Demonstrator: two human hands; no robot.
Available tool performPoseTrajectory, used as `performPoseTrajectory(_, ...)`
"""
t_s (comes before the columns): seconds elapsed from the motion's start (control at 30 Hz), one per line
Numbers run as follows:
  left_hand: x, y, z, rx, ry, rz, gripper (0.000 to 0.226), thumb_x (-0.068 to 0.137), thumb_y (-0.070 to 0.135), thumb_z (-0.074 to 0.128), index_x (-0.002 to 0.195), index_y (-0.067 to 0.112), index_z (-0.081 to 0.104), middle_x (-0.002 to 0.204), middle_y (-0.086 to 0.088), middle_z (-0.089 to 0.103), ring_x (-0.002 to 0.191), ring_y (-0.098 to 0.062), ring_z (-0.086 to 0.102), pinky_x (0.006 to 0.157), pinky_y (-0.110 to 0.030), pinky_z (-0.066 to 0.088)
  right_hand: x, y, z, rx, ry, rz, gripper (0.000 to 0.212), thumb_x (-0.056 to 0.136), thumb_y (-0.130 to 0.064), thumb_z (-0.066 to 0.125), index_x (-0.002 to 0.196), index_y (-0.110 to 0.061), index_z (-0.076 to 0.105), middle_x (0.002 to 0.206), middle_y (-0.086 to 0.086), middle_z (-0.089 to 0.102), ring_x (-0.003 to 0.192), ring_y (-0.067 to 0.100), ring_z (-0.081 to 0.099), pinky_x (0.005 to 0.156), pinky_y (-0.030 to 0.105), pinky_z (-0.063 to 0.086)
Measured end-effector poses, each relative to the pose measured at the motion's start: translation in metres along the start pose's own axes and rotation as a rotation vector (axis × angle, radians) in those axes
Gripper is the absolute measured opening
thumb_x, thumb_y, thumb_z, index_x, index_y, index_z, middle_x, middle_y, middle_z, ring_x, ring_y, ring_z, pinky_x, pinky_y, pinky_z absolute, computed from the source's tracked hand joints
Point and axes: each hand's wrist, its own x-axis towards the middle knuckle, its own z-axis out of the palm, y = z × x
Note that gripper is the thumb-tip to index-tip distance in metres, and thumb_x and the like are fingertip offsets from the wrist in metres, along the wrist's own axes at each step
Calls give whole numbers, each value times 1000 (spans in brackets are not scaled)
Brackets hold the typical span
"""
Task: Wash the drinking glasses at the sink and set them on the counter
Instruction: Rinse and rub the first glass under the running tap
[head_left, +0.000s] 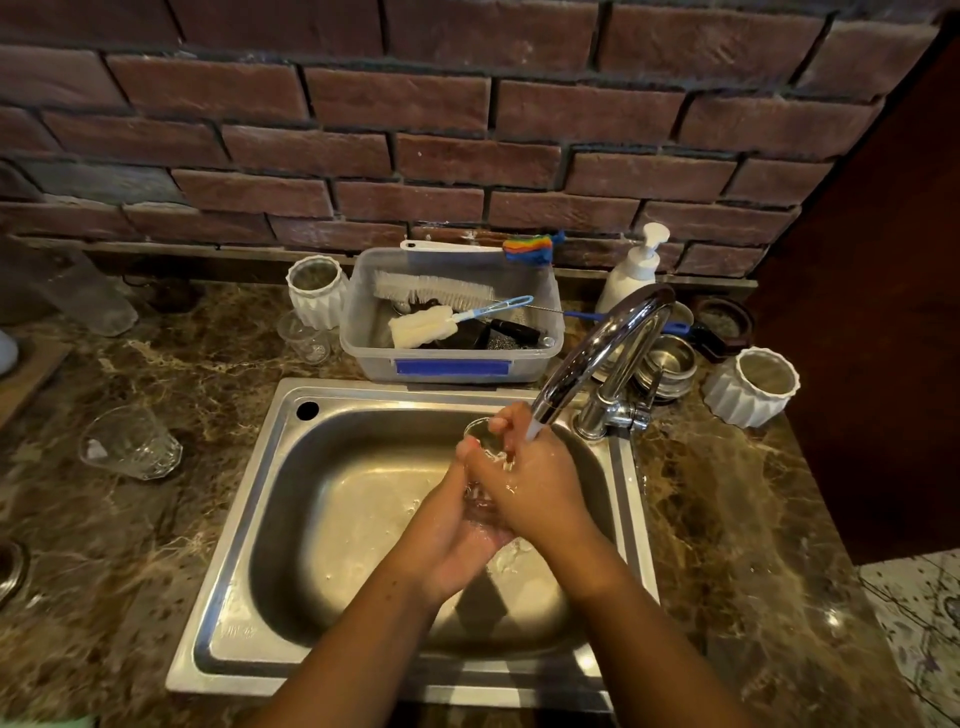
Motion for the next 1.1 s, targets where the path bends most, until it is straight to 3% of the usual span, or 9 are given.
performPoseTrajectory(0.07,-1,-3,0,21,-15,-10,51,101,47,49,128,9,69,128,-17,69,118,-28,66,104,-43,49,10,-3,-8,183,53,117,20,82,-55,68,74,-37,64,70,-10,69,67,2,67,65,26,52)
performPoseTrajectory(0.23,-1,-4,9,-31,-36,-15,51,93,50,55,110,8,79,110,-17,72,94,-25,65,87,-35,48,31,-7,-14,489,136,234,14,94,-24,69,80,-22,67,69,-7,76,77,11,70,58,22,53)
performPoseTrajectory(0.37,2,0,6,-56,-11,24,50,102,46,46,131,10,67,133,-17,66,125,-29,63,107,-44,45,11,1,-4,319,25,155,28,74,-62,71,84,-36,66,78,-10,74,82,8,73,75,32,57)
performPoseTrajectory(0.57,1,-9,-10,116,-29,-33,59,93,58,53,109,7,79,109,-21,72,89,-27,67,82,-36,52,27,-9,-17,250,63,190,22,91,-53,64,74,-40,62,62,-23,67,60,-11,63,46,7,41)
performPoseTrajectory(0.73,3,-2,-5,340,25,75,54,95,58,55,127,16,69,123,-23,69,99,-36,66,84,-44,57,28,-10,-17,220,87,130,21,90,-52,66,74,-38,64,75,-13,69,70,-6,66,65,20,50)
performPoseTrajectory(0.83,6,2,-4,237,43,93,50,96,55,56,123,16,72,126,-17,70,116,-34,67,98,-49,54,15,-7,-8,312,97,132,16,91,-43,68,82,-30,67,73,-6,72,71,2,70,68,29,52)
performPoseTrajectory(0.93,6,3,-3,73,37,66,46,94,51,59,117,15,76,127,-18,70,117,-32,69,87,-47,60,0,-3,3,299,57,23,14,90,-42,70,102,-34,66,94,-8,72,91,4,70,79,29,58)
performPoseTrajectory(1.0,7,0,-5,68,44,41,49,94,53,58,116,14,77,126,-17,71,116,-29,69,89,-43,57,-4,-4,1,266,74,-12,10,87,-45,71,86,-40,63,82,-12,68,79,2,68,71,26,57)
performPoseTrajectory(1.1,5,-8,-8,110,27,-2,55,93,59,54,110,13,79,112,-15,74,97,-25,69,88,-38,51,9,0,-12,225,95,93,25,90,-46,70,72,-29,64,60,2,64,59,20,67,62,42,59)
